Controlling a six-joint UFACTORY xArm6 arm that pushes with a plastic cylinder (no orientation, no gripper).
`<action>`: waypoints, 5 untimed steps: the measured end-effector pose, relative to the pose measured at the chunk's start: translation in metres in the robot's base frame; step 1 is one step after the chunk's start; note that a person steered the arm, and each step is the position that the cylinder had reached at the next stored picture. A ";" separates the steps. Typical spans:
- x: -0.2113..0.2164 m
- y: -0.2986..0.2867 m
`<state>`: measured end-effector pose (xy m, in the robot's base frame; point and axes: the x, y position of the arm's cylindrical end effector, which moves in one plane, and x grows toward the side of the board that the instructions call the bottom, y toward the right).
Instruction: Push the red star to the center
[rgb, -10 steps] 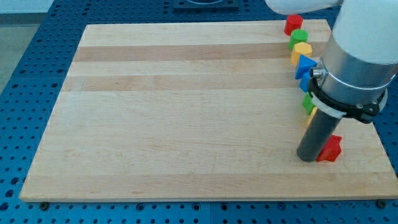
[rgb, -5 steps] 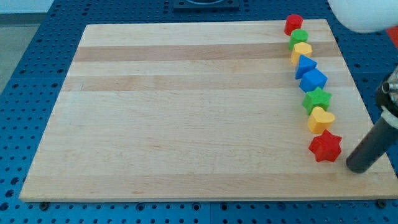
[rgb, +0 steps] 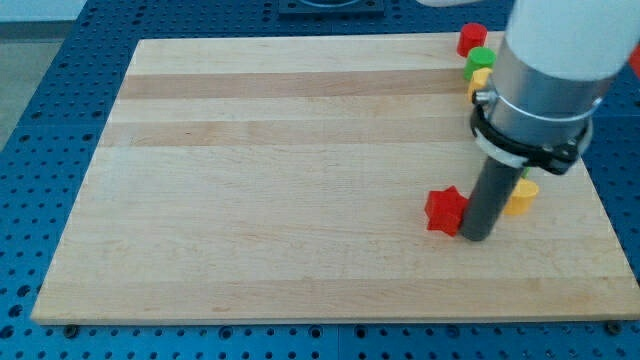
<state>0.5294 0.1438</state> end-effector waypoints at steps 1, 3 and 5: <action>-0.024 -0.020; -0.036 -0.099; -0.062 -0.147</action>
